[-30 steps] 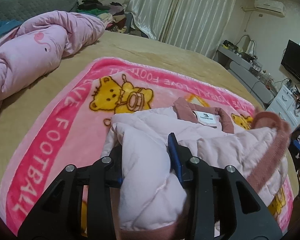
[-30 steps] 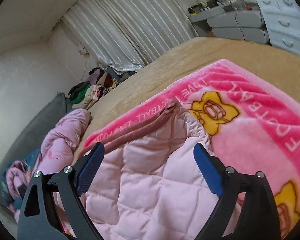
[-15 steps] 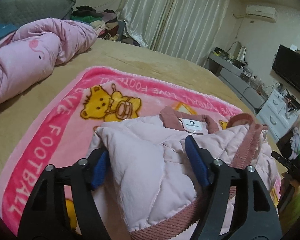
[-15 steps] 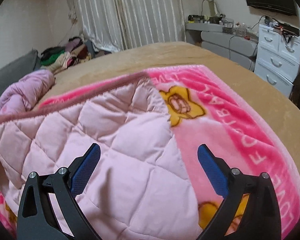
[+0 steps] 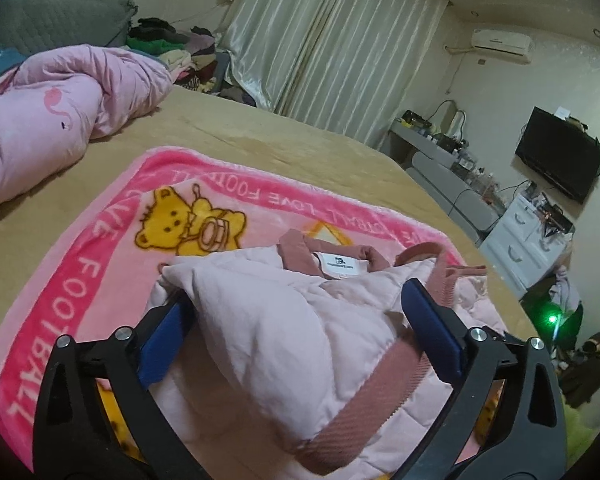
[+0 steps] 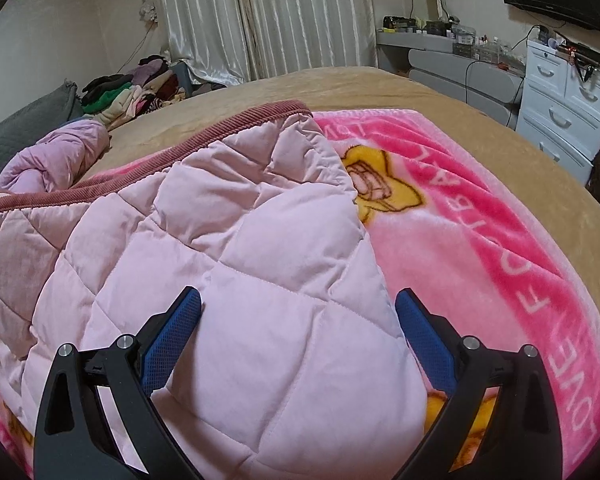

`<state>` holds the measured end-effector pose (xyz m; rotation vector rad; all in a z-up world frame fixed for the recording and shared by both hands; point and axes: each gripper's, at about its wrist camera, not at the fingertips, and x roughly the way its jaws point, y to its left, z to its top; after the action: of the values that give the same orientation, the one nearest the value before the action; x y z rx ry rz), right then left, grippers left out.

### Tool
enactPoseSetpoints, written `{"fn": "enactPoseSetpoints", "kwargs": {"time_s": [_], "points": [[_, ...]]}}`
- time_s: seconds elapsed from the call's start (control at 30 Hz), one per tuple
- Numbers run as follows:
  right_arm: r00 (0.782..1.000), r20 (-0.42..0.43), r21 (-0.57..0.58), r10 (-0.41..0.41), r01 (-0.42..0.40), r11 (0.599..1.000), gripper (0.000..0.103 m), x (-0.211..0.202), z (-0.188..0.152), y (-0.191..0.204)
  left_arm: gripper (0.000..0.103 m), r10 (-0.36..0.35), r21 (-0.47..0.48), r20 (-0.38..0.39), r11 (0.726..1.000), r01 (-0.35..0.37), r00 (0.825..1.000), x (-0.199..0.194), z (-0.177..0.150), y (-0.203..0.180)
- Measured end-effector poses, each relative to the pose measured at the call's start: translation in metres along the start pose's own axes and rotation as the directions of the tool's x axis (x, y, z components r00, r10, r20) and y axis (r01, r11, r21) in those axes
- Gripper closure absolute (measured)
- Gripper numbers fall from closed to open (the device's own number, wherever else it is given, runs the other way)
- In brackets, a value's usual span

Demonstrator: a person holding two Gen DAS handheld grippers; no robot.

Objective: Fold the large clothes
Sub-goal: 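Move the left tool to the folded jacket edge and grasp it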

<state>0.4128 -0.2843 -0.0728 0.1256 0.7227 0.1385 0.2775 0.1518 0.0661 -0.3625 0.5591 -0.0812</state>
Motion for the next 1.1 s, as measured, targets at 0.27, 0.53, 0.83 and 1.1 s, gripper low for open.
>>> {"fn": "enactPoseSetpoints", "kwargs": {"time_s": [0.27,0.53,0.83,1.1], "points": [[1.000,0.000,0.010,0.013,-0.013,1.000,0.006,0.001,-0.005,-0.006,0.009,-0.083,-0.089,-0.023,0.993,0.081,0.996,-0.009,0.003,0.010],[1.000,0.006,0.013,0.017,-0.017,1.000,0.006,-0.004,-0.008,-0.009,0.009,-0.212,-0.329,-0.014,0.924,0.196,0.977,-0.020,0.004,0.059],[0.998,0.054,0.020,0.011,-0.013,1.000,0.006,-0.021,-0.001,-0.012,0.009,0.050,-0.183,-0.073,0.981,-0.062,0.996,-0.029,0.002,0.077],[0.999,0.042,-0.023,0.001,0.000,1.000,0.006,-0.014,0.008,-0.006,0.009,0.128,0.039,-0.178,0.992,-0.123,0.976,0.030,-0.041,0.078]]}}
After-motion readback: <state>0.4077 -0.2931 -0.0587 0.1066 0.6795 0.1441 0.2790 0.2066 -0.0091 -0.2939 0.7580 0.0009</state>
